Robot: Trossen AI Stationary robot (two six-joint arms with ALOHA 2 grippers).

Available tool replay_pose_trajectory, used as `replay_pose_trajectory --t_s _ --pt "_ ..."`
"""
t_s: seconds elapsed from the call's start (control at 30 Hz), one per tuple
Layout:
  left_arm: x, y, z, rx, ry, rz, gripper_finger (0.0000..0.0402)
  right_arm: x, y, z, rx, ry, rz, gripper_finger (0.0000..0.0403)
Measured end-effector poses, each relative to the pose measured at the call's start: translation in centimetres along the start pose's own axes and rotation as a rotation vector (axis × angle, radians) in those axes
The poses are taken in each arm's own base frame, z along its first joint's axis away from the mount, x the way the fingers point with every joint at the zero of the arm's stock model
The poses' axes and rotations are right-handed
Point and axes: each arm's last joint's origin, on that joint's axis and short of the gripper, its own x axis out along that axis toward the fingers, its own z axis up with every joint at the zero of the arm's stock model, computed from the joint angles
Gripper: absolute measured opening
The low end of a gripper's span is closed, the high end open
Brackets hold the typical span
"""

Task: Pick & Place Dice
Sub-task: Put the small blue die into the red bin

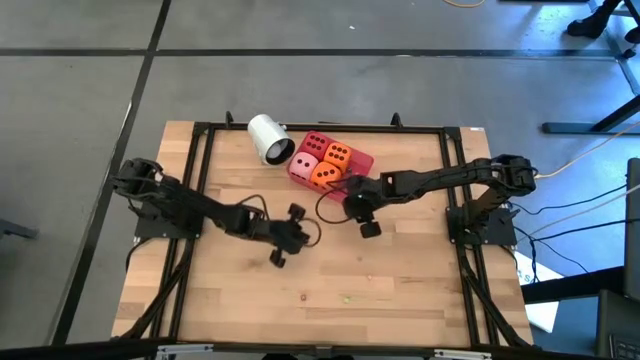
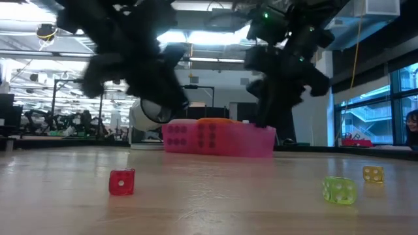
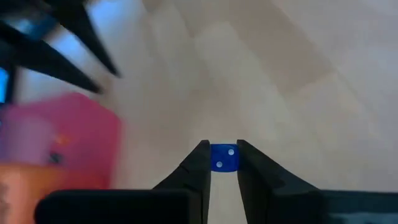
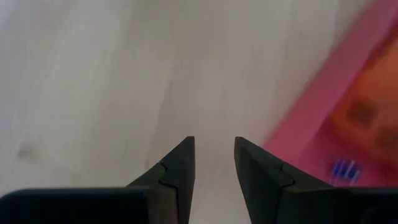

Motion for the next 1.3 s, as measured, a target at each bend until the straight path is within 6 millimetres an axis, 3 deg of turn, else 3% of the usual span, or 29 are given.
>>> replay_pose_trajectory --t_s 0.23,0.4,0.53,0.73,0.9,1.0,1.17,1.3 --pt "0.7 5.1 -0.9 0.057 -0.091 0.124 0.0052 -0.9 1.4 -0.8 0.215 0.106 0.091 0.0114" --pt "1.4 9.2 -2.4 -0.032 -0.199 0.166 0.0052 -1.3 2.3 -0.8 0.238 0.134 0.071 0.0114" --pt "2.3 11.3 -3.8 -0.083 -0.295 0.145 0.0052 -1.3 2.8 -0.7 0.223 0.141 0.050 0.0114" --pt "5.1 12.9 -5.5 -0.120 -0.304 0.219 0.0052 -1.3 2.7 -0.6 0.203 0.134 -0.001 0.0114" --pt "8.1 14.3 -4.4 -0.151 -0.299 0.238 0.0052 -1.3 2.5 -0.5 0.178 0.123 -0.065 0.0114" --pt "9.2 15.1 -3.6 -0.174 -0.190 0.299 0.0052 -1.3 2.5 -0.5 0.185 0.125 -0.067 0.0114" --pt "9.6 16.2 -2.8 -0.211 0.069 0.315 0.0052 -1.3 2.6 -0.5 0.182 0.127 -0.065 0.0114" --pt "9.4 16.6 -2.4 -0.261 0.096 0.288 0.0053 -1.3 2.6 -0.5 0.181 0.127 -0.065 0.0114"
